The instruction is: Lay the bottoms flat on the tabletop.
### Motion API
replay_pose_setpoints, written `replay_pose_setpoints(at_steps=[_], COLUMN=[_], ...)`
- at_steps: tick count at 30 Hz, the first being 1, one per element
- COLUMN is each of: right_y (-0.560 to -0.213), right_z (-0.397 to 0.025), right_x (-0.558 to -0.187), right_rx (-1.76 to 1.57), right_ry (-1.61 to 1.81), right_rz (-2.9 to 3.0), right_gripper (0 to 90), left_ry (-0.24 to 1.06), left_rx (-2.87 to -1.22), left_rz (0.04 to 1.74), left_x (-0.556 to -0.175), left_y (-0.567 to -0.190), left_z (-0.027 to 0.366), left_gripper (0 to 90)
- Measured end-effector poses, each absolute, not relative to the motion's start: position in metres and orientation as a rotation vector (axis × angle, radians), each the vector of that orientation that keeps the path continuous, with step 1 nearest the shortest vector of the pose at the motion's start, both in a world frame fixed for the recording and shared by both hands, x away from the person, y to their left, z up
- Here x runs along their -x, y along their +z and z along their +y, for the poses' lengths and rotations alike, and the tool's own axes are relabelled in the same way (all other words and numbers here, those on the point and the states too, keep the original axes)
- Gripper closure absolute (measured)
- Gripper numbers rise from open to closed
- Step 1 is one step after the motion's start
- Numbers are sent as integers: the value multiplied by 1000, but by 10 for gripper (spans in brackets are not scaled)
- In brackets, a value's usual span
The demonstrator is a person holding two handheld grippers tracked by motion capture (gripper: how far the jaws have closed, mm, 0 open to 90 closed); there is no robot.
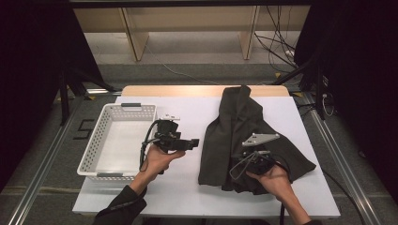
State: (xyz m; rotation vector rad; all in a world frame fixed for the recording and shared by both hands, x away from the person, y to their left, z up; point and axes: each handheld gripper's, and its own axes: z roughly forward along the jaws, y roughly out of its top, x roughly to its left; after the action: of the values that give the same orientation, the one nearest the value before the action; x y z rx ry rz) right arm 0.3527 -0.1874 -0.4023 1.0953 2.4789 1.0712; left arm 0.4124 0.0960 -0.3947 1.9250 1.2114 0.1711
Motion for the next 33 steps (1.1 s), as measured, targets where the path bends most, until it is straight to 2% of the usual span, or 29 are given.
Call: replay_pose_setpoints(at_steps=[2, 13, 19, 22, 24, 26, 27, 29, 33], right_y=[-402, -396, -408, -412, -413, -414, -414, -411, -396], right_z=[-179, -117, -103, -99, -98, -99, -100, -104, -127], right_x=[-351, -334, -327, -323, -322, -322, -323, -321, -325], right_rx=[-1083, -896, -852, -836, -824, -834, -833, -829, -852], right_ry=[1088, 1166, 1106, 1084, 1066, 1073, 1079, 1094, 1124], right_rz=[2487, 2574, 2596, 2602, 2611, 2605, 2614, 2626, 2626], right_gripper=[899, 898, 898, 896, 892, 849, 804, 675, 480], left_ry=[200, 103, -28, -63, -113, -63, -16, 14, 88], left_rx=[-1935, -1899, -1880, -1924, -1928, -1968, -1991, -2005, -2030], left_rz=[1209, 1240, 1258, 1234, 1187, 1137, 1104, 1079, 1053], left_x=[-413, -420, -422, -423, -422, -417, -415, -413, -412], left_y=[-394, -402, -416, -427, -432, -433, -433, -431, -426], left_z=[97, 97, 85, 70, 62, 53, 50, 49, 58], left_gripper=[178, 187, 213, 252, 358, 571, 692, 848, 864])
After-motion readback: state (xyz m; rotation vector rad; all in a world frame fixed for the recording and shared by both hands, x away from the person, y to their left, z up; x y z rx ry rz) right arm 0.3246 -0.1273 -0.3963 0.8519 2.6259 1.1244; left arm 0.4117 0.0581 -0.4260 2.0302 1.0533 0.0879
